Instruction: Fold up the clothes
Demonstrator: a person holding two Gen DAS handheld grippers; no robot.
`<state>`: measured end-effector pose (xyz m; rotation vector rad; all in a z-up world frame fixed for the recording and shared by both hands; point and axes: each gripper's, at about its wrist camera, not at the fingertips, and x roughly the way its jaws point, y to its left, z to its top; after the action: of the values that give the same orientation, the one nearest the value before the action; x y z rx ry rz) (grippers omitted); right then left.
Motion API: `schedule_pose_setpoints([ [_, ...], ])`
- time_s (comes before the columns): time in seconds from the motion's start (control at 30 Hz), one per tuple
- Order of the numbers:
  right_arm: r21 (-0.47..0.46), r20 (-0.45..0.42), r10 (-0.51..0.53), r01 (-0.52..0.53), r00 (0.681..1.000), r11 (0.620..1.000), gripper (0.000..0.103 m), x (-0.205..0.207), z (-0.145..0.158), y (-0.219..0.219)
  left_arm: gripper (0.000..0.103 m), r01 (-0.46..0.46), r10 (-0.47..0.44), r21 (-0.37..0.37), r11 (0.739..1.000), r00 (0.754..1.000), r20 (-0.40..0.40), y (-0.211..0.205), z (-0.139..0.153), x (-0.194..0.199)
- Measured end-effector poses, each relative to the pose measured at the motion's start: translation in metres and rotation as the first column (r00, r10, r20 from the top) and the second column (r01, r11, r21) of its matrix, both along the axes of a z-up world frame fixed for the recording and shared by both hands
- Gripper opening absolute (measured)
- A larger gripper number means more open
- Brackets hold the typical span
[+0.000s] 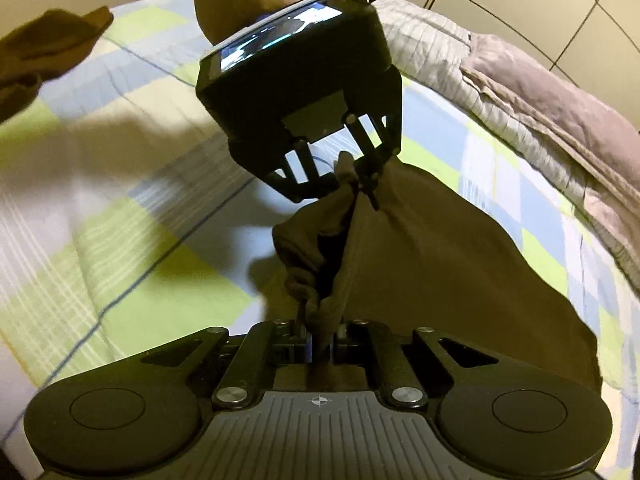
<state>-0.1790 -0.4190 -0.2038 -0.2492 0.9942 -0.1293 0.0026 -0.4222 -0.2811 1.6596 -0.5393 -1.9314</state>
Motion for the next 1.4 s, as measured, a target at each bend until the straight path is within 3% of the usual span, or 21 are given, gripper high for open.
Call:
schedule_pose_setpoints([
  [0.3, 0.162, 0.03, 0.015, -0.02, 0.999, 0.987, 0.005, -0.023, 0.054, 0.018, 0.008, 0.011, -0.013, 0.076, 0.997, 1.0, 0.024, 0.028, 0.082, -0.013],
  [0.47, 0.343, 0.103, -0.126, 0.083, 0.987, 0.936, 0.005, -0.05, 0.092, -0.011, 0.009, 0.03, -0.036, 0.119, 0.992, 0.998, 0.049, 0.029, 0.13, -0.03],
  [0.6, 0.461, 0.173, -0.319, 0.21, 0.932, 0.862, 0.005, -0.085, 0.123, -0.062, 0.009, 0.072, -0.082, 0.138, 0.988, 0.994, 0.072, -0.026, 0.172, -0.077],
  [0.77, 0.556, 0.218, -0.54, 0.351, 0.813, 0.753, 0.005, -0.138, 0.142, -0.142, 0.009, 0.114, -0.125, 0.154, 0.981, 0.99, 0.059, -0.11, 0.206, -0.18],
  [0.93, 0.641, 0.17, -0.696, 0.458, 0.698, 0.616, 0.005, -0.19, 0.12, -0.219, 0.009, 0.154, -0.162, 0.253, 0.955, 0.987, 0.013, -0.216, 0.184, -0.234],
  [1.03, 0.685, 0.107, -0.768, 0.514, 0.631, 0.517, 0.005, -0.22, 0.094, -0.262, 0.01, 0.162, -0.165, 0.333, 0.929, 0.986, -0.017, -0.266, 0.151, -0.267],
  [1.17, 0.73, -0.005, -0.825, 0.566, 0.564, 0.382, 0.005, -0.253, 0.043, -0.313, 0.012, 0.143, -0.15, 0.427, 0.893, 0.989, -0.019, -0.315, 0.094, -0.299],
  [1.3, 0.748, -0.094, -0.842, 0.596, 0.531, 0.293, 0.005, -0.27, 0.002, -0.343, 0.019, 0.093, -0.081, 0.468, 0.879, 0.996, -0.046, -0.341, 0.065, -0.308],
  [1.4, 0.757, -0.147, -0.842, 0.607, 0.519, 0.241, 0.005, -0.279, -0.011, -0.349, 0.03, 0.041, -0.007, 0.473, 0.88, 0.997, -0.073, -0.355, 0.068, -0.301],
])
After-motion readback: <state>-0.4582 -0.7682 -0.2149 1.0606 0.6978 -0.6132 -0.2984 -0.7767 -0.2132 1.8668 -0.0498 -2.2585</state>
